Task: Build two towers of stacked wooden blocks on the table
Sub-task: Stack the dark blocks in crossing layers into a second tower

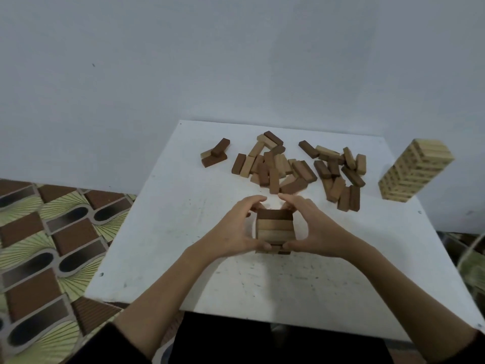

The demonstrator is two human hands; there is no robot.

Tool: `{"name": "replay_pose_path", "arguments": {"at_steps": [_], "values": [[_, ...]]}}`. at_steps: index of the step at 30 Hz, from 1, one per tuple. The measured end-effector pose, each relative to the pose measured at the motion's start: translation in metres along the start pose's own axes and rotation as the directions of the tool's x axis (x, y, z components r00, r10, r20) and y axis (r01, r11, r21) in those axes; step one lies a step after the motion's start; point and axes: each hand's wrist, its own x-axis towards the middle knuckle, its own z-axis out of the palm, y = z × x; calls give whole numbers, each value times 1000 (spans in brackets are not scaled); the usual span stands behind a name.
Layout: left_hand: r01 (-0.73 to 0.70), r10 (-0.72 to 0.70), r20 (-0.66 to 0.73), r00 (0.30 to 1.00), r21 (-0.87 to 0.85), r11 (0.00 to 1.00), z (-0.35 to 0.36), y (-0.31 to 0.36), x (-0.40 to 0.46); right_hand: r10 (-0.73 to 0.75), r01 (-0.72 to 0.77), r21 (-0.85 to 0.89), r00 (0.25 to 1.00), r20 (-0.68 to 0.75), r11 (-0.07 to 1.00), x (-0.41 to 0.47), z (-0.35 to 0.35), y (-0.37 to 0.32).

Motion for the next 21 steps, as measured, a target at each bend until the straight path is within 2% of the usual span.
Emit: {"name": "replay_pose_path", "arguments": {"at_steps": [10, 21], "values": [[-37, 36, 12, 999, 51, 998, 8, -1, -2, -29, 29, -11, 999, 19, 1000, -3, 3, 2], [-63, 64, -26, 998, 14, 998, 18, -4, 2, -85, 83, -40, 995, -45, 996, -2, 14, 6]]}}
